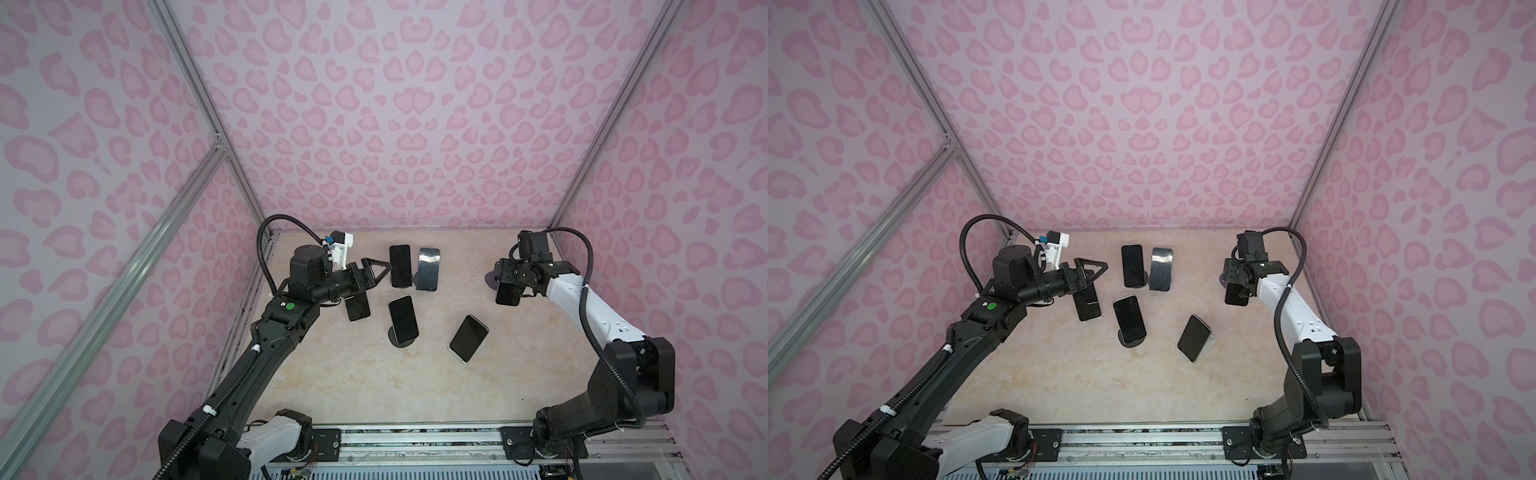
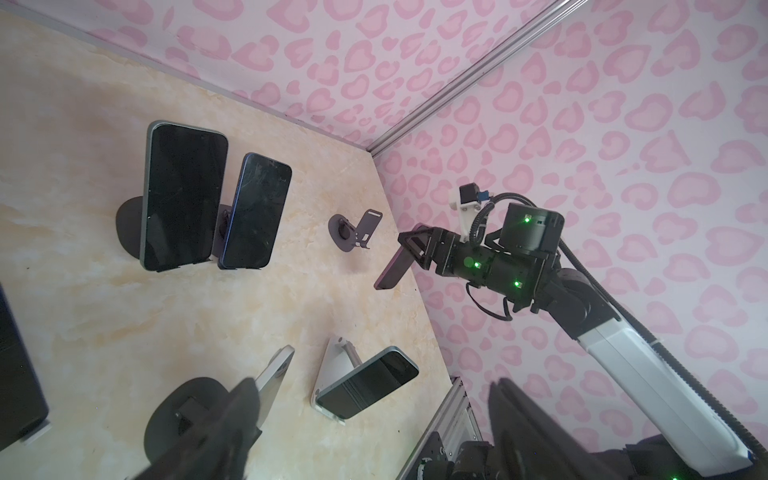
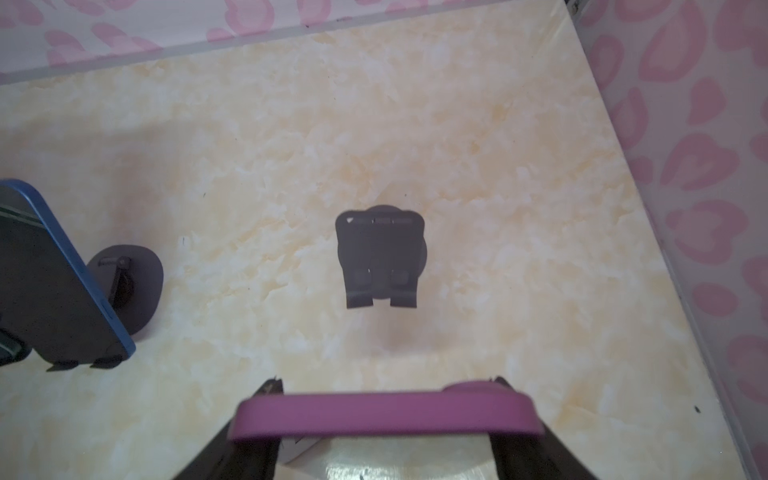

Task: Remove the phone from the phone stand
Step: 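Carry the held phone with the right gripper toward the robot, away from the stand, then lower the phone with the right gripper flat onto the table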

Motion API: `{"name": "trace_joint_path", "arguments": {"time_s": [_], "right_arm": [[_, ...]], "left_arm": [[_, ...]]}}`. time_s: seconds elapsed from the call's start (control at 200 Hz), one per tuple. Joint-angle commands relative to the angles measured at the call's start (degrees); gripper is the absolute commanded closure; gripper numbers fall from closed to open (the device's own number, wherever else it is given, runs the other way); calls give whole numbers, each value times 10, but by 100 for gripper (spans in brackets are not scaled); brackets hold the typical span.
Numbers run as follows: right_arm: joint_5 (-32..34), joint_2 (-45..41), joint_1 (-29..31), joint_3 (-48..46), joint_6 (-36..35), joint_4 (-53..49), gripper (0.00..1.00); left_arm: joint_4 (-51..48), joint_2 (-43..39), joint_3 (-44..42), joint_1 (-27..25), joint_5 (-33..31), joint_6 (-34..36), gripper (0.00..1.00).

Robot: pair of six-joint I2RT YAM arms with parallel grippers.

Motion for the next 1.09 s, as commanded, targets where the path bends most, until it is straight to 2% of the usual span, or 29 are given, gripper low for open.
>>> {"name": "trace_joint_path", "arguments": {"time_s": [0.0, 0.29, 0.66, 1.09], "right_arm": [[3, -24, 0, -26, 0, -33, 37], [-71, -27, 2, -75, -1, -65, 39], [-84, 25, 3, -119, -14, -80, 38], [-109, 85, -7, -116, -11, -73, 40]], "left_arm": [[28, -5, -3, -1, 6, -5, 11], [36, -12, -8, -4, 8, -12, 11], [36, -12, -10, -5, 6, -10, 11], [36, -9, -10, -5, 6, -11, 11]]}}
